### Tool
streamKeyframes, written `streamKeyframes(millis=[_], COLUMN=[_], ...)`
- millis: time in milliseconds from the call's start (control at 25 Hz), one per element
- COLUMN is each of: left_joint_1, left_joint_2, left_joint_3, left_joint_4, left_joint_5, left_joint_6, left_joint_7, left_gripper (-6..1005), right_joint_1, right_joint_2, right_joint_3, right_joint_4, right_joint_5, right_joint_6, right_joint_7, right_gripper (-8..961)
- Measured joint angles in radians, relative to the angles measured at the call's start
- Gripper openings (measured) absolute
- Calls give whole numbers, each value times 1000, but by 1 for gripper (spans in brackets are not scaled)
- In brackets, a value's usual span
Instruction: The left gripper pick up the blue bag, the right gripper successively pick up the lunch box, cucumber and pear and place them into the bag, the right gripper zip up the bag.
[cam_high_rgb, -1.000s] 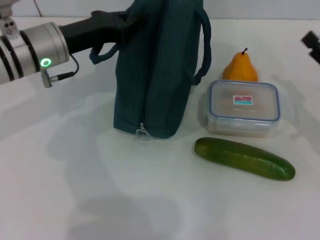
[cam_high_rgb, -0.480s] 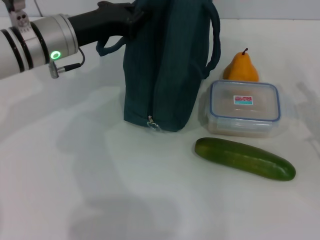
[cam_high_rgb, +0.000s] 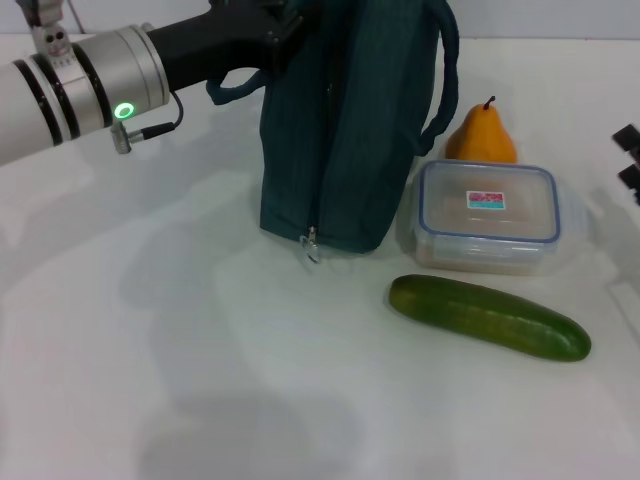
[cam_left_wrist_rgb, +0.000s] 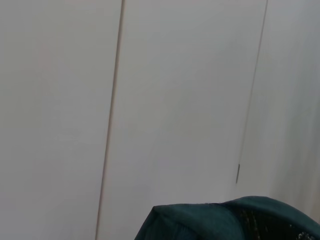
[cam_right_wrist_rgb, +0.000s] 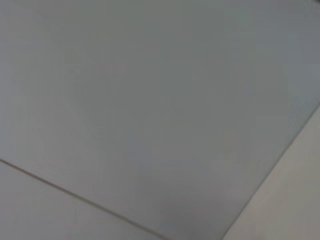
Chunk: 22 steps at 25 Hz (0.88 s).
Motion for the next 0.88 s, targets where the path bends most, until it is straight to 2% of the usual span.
streamKeyframes(millis=[880], left_joint_1=[-3], left_joint_2=[2], left_joint_3=[39], left_joint_4=[8], left_joint_5=[-45], left_joint_6=[3], left_joint_7=[3], left_gripper=[46], right_joint_1=[34], right_joint_2=[0], right_joint_3=[-2], right_joint_4=[3], right_joint_5=[-167], right_joint_6=[14], right_joint_7=[58], right_gripper=[883])
